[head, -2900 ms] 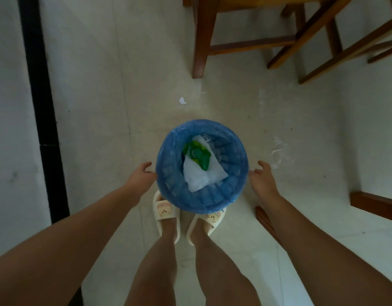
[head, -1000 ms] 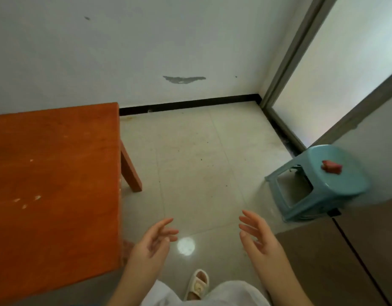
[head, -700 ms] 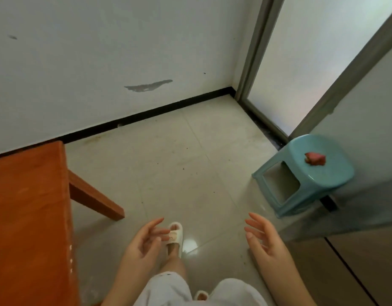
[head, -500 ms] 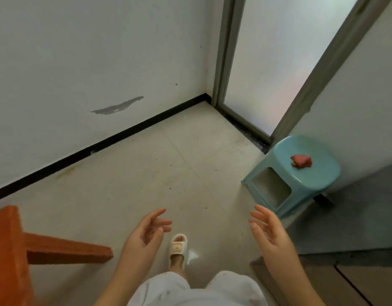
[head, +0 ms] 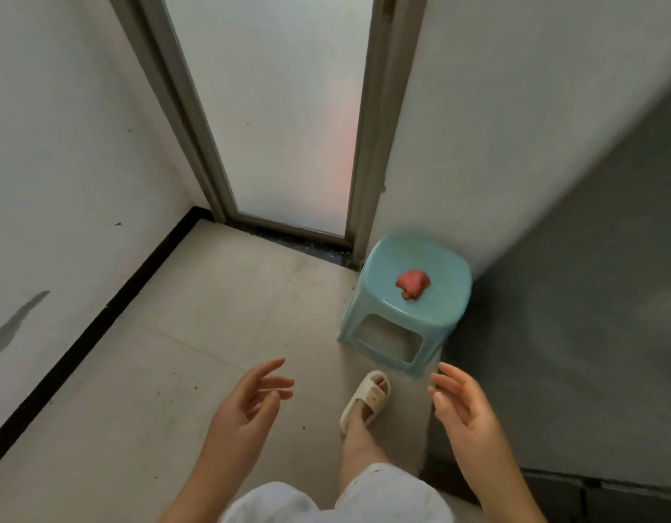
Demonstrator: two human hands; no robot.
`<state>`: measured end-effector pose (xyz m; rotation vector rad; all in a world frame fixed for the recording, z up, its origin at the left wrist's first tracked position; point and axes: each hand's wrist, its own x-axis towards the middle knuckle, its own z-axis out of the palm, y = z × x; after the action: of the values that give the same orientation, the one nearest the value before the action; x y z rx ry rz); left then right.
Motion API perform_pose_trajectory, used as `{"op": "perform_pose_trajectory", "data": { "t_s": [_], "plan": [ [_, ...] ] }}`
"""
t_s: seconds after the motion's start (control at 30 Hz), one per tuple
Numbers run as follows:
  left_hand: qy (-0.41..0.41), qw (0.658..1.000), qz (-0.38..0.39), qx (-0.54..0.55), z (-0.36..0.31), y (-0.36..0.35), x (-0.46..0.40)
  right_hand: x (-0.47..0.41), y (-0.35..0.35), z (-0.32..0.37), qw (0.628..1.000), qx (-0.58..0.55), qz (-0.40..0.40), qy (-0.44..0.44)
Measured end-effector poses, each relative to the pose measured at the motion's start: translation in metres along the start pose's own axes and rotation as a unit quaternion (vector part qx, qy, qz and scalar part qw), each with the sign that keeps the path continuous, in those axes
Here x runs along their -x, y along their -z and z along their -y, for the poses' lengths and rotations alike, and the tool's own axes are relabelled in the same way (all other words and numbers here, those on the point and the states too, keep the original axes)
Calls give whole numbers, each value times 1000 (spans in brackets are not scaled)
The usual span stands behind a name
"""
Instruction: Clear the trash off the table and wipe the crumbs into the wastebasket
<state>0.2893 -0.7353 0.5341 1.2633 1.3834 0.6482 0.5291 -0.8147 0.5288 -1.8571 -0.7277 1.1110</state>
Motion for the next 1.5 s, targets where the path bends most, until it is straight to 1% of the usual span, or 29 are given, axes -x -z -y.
{"op": "perform_pose_trajectory", "data": {
  "t_s": [0.2,0.33,0.43,0.53,0.63,0.67,0.73,0.83,0.9,0.97,1.03,1.07,1.1,1.17,1.2,1.23,1.3,1.33,1.43,1.5],
  "plan": [
    [-22,999,23,-31,-61,-52,-125,-131,35,50,998,-41,-53,12],
    [-23,995,65,-71,-90,-82,-185,-192,56,66,997,-35,-68,-6],
    [-10,986,127,-106,-101,-101,-234,-237,64,65,996,-2,-78,-31],
    [0,965,201,-169,-87,-131,-291,-293,63,44,992,49,-99,-65],
    [15,929,276,-246,-51,-174,-351,-355,50,0,982,100,-112,-112],
    [14,912,306,-272,-35,-189,-371,-374,43,-17,979,108,-109,-133],
    [8,866,354,-353,-4,-219,-407,-409,26,-51,973,127,-96,-168],
    [-32,806,374,-457,41,-255,-452,-453,-3,-95,966,153,-74,-194],
    [-46,772,375,-511,69,-270,-470,-473,-22,-119,957,186,-94,-200],
    [-70,735,379,-558,93,-276,-476,-483,-36,-135,943,226,-140,-199],
    [-133,713,364,-584,110,-274,-476,-487,-42,-144,934,241,-182,-191],
    [-155,713,353,-586,115,-271,-475,-488,-41,-147,934,240,-190,-182],
    [-159,708,357,-589,116,-269,-474,-488,-39,-147,937,235,-188,-177],
    [-129,692,395,-590,111,-266,-475,-486,-29,-142,945,206,-170,-189],
    [-107,693,413,-581,104,-265,-476,-483,-22,-136,947,190,-163,-200],
    [-82,705,429,-559,93,-264,-477,-478,-14,-126,949,172,-164,-208],
    [-31,756,443,-481,61,-258,-474,-460,4,-100,955,118,-180,-205],
    [-22,781,437,-446,41,-251,-470,-446,13,-84,957,87,-191,-199],
    [-33,840,392,-374,-24,-219,-452,-398,34,-29,959,-8,-217,-181],
    [-45,865,378,-327,-66,-189,-436,-367,39,8,960,-44,-223,-164]
  ]
}}
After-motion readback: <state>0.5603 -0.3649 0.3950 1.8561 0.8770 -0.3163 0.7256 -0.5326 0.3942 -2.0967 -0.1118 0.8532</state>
